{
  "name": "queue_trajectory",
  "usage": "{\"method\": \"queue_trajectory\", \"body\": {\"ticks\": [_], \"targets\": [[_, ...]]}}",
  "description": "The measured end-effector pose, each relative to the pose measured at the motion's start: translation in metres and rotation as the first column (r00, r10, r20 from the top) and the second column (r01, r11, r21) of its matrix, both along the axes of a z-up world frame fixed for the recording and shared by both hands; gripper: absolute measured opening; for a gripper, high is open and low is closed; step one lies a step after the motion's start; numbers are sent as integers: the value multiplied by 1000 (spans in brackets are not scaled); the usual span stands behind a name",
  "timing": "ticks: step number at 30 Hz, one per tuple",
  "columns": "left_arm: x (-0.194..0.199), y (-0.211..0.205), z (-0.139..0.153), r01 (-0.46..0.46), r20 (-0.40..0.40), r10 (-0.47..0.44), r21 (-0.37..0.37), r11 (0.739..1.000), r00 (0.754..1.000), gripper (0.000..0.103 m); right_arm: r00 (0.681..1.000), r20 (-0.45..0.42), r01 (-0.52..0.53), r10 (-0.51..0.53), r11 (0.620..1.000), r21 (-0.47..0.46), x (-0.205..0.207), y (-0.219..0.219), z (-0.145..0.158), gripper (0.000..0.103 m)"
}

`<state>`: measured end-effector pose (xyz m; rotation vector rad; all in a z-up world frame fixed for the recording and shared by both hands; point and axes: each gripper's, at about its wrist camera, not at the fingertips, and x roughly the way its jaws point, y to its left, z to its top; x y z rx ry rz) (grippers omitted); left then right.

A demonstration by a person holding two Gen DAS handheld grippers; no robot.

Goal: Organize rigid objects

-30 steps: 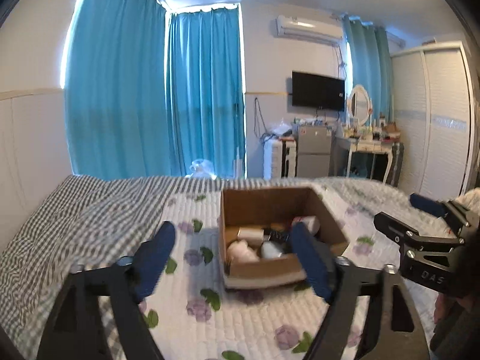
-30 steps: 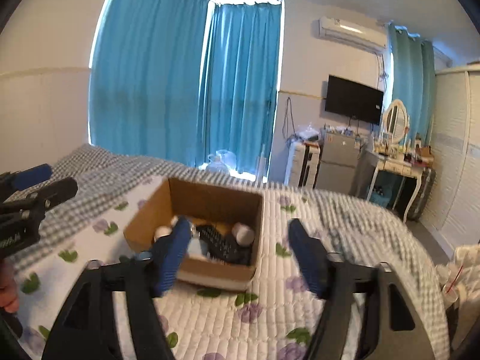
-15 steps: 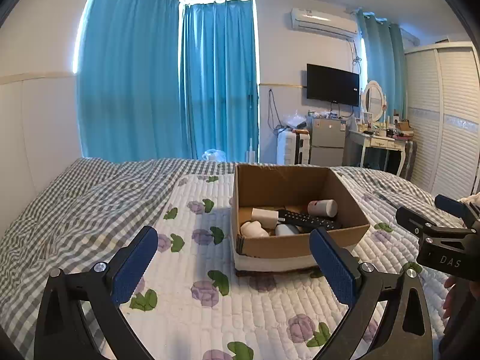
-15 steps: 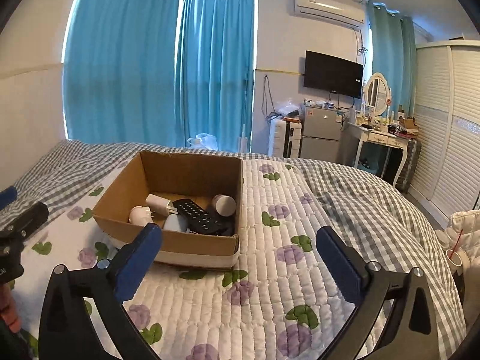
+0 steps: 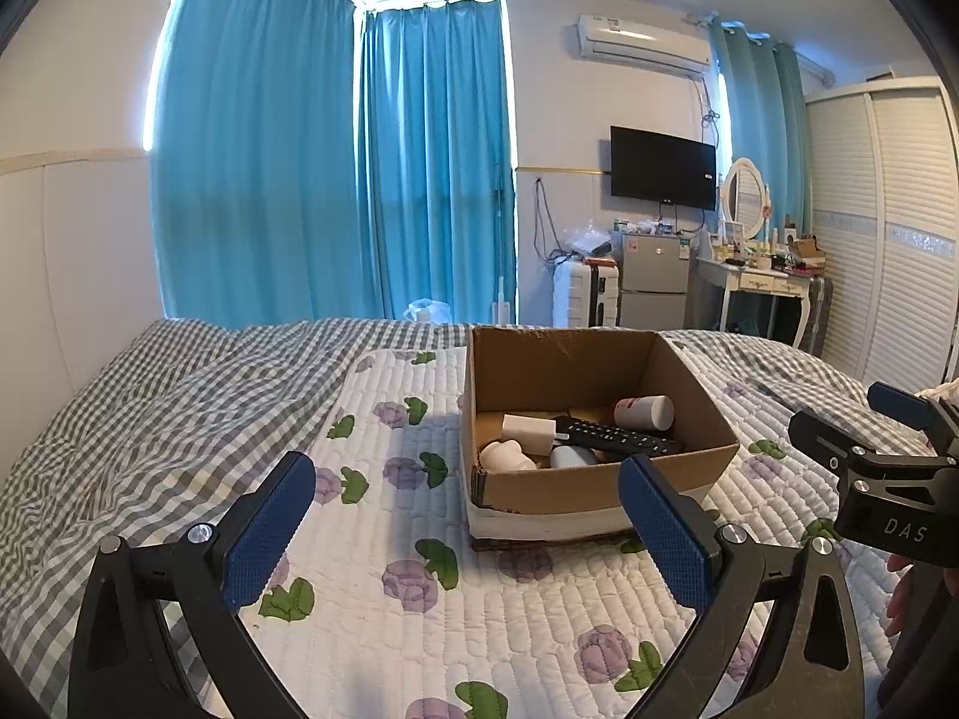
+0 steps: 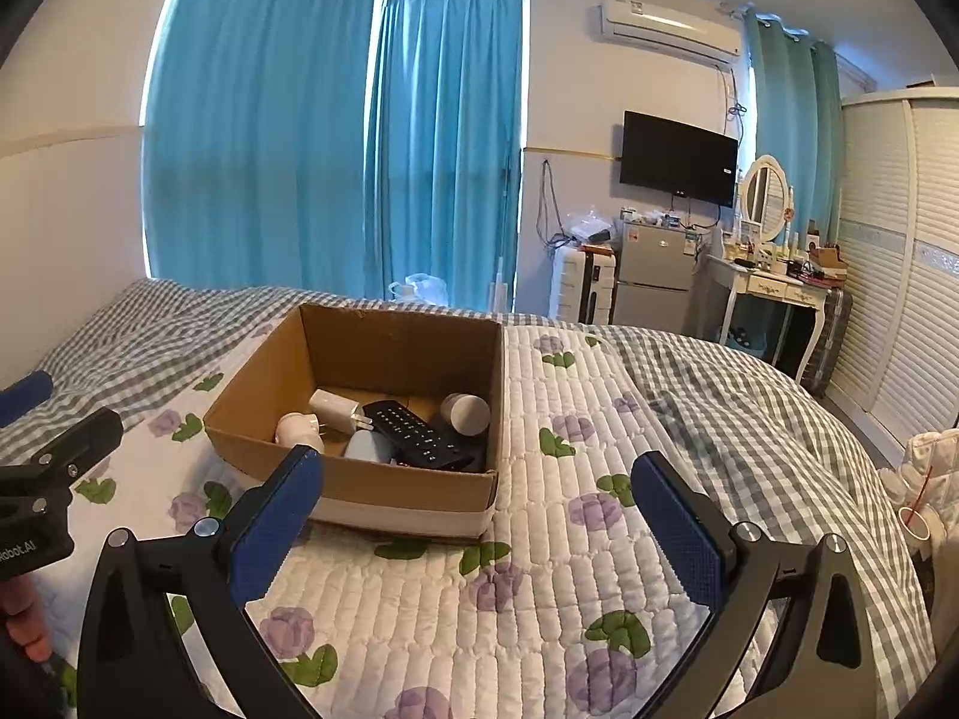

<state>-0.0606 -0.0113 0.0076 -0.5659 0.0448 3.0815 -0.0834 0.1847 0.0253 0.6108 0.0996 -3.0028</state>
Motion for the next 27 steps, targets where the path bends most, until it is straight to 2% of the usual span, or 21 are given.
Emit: {"method": "queue_trajectory", "body": {"ticks": [27], "targets": [[-2, -1, 1, 4, 27, -4, 8, 1000, 1000, 103, 1000, 13, 11, -12, 1000, 10, -2, -1, -5, 103]]}}
